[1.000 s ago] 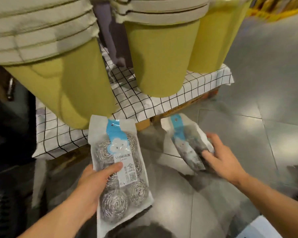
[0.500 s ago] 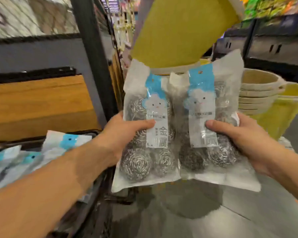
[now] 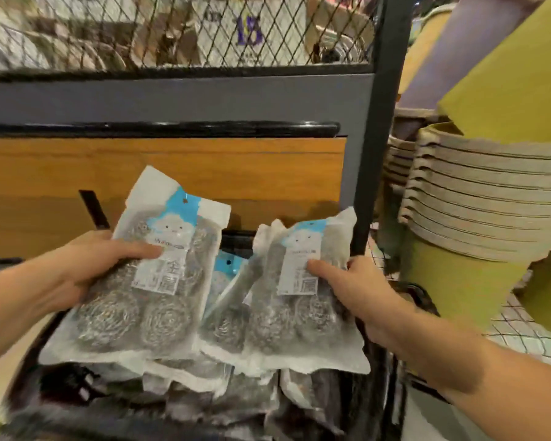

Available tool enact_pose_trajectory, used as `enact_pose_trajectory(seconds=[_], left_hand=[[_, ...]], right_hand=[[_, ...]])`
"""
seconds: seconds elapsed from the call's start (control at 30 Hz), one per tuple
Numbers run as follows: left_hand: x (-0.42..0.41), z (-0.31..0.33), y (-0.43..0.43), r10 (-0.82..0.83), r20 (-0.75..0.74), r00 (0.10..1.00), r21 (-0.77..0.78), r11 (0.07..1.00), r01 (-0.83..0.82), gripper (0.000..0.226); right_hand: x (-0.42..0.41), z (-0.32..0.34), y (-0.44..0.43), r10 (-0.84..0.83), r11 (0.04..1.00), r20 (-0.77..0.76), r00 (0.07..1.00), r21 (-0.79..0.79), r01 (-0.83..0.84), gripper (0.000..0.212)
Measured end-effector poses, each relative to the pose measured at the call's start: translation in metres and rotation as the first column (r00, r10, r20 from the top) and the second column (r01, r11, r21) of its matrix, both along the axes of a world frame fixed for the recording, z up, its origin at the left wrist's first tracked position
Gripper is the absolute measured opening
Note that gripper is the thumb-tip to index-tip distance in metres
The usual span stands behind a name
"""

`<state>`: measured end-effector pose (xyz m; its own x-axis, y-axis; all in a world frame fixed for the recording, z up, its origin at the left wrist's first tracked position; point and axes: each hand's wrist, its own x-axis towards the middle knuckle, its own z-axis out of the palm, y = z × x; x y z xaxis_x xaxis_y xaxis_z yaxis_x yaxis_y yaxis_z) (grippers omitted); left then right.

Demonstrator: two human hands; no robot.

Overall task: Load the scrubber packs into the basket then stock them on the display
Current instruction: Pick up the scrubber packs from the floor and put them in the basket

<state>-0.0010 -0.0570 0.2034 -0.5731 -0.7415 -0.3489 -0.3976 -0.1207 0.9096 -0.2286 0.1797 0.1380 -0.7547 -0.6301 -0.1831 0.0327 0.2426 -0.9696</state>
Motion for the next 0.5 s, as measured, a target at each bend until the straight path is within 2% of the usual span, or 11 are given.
enact_pose_trajectory(seconds=[0.07,0.13,0.2,0.23,0.3,0.33,0.43,0.5], left_hand=[[0.003,-0.02,-0.012,-0.037,0.064,0.997,0.027,0.999,0.036,0.115],[-0.003,-0.036,-0.012,-0.072,0.145,0.987,-0.038,0.996,0.078,0.098],[-0.014,-0.05,-0.015,-0.033,0.276,0.961,-0.268,0.957,0.11,0.074],[-0.019,-0.054,-0.016,0.005,0.337,0.941,-0.409,0.902,0.141,0.07],[-0.025,-0.061,-0.019,-0.002,0.4,0.917,-0.558,0.793,0.245,0.077],[-0.026,-0.062,-0.018,-0.018,0.402,0.916,-0.563,0.784,0.262,0.082],[-0.029,-0.068,-0.011,-0.049,0.326,0.944,-0.449,0.871,0.2,0.074],[-0.034,-0.072,-0.007,-0.069,0.336,0.939,-0.464,0.856,0.229,0.073]], right_hand=[[0.002,-0.017,0.0,0.017,0.992,-0.067,0.998,0.126,-0.008,0.025],[0.001,-0.026,0.0,0.077,0.95,-0.213,0.974,0.312,-0.007,0.042],[0.003,-0.029,-0.001,0.163,0.864,-0.337,0.927,0.503,0.031,0.064],[0.006,-0.029,-0.001,0.204,0.826,-0.401,0.893,0.56,0.063,0.065],[0.011,-0.028,-0.001,0.29,0.783,-0.51,0.81,0.612,0.106,0.06],[0.013,-0.027,0.001,0.333,0.77,-0.536,0.776,0.63,0.104,0.059],[0.011,-0.03,0.007,0.439,0.727,-0.555,0.706,0.682,0.084,0.064],[0.011,-0.034,0.013,0.469,0.71,-0.581,0.665,0.696,0.108,0.075]])
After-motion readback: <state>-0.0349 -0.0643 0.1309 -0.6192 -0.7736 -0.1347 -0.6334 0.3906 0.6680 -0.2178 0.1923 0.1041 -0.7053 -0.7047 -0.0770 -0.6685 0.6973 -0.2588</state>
